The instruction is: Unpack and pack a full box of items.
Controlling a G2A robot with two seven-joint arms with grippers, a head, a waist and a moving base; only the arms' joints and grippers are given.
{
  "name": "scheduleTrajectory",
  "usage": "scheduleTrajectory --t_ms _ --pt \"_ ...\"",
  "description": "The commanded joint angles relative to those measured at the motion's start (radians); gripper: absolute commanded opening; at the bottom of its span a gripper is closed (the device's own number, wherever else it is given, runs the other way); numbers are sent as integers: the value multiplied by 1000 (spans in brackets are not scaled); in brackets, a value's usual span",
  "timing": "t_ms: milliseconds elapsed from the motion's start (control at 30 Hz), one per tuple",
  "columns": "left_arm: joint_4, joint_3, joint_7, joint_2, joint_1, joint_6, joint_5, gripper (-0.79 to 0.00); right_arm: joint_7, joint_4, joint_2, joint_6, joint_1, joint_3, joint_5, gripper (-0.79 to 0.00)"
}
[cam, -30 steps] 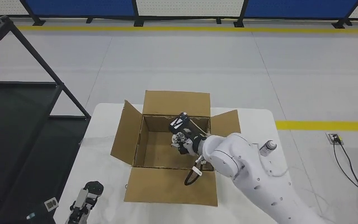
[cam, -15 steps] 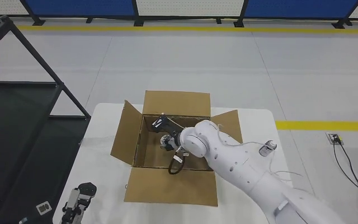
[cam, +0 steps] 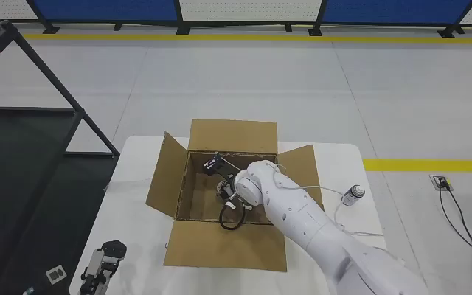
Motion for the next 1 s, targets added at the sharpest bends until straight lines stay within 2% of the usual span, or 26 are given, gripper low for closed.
scheduleTrajectory --t_ms 0,33,67,100,400,567,767,967 --pt "1 1 -1 -1 0 1 0 0 -5 21 -10 -10 2 2 0 -474" --pt "0 1 -3 -2 0 1 1 0 -6 31 -14 -13 3 3 0 -400" --pt "1 1 -4 -2 0 1 2 0 -7 40 -19 -16 5 4 -1 -160" --pt "1 1 -4 -3 0 1 2 0 -8 48 -23 -18 6 5 -3 0" --pt "-7 0 -8 -8 7 -6 3 0 -22 84 -43 -34 18 23 -18 0" --pt "-14 6 -13 -11 -4 19 34 0 -67 61 -35 -78 28 44 -33 0" --pt "-35 16 26 -18 -6 38 65 0 -113 -15 12 -176 35 88 -66 0" --pt "-37 26 55 -25 -2 39 73 0 -117 -209 88 -224 5 161 -126 0"
